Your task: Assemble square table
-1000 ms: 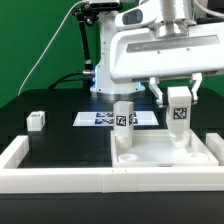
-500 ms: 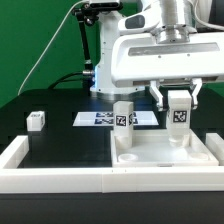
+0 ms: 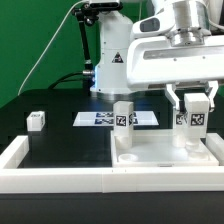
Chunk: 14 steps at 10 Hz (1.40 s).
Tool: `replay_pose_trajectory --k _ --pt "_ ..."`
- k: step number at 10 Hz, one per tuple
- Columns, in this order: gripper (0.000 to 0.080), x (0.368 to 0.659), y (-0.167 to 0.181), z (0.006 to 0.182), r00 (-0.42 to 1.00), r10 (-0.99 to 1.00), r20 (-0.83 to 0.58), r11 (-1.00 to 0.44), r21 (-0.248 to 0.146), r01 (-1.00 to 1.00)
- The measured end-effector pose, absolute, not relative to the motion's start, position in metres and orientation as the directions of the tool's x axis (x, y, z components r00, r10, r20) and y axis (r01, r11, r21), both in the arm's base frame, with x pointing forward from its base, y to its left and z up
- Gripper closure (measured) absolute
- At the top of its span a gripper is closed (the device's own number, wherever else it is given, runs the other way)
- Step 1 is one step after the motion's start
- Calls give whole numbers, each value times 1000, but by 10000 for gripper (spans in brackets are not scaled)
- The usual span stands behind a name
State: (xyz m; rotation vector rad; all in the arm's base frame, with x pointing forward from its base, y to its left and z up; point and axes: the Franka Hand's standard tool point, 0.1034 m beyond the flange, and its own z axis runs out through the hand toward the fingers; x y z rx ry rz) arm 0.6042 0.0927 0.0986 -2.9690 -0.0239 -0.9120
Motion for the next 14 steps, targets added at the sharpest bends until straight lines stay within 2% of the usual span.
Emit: replay_pose_trajectory --k 3,11,14 --pt "509 603 98 88 834 14 552 -999 -27 34" --pt "509 601 95 83 831 21 556 -999 -16 36" --pt "509 593 96 76 830 29 557 -999 -6 39"
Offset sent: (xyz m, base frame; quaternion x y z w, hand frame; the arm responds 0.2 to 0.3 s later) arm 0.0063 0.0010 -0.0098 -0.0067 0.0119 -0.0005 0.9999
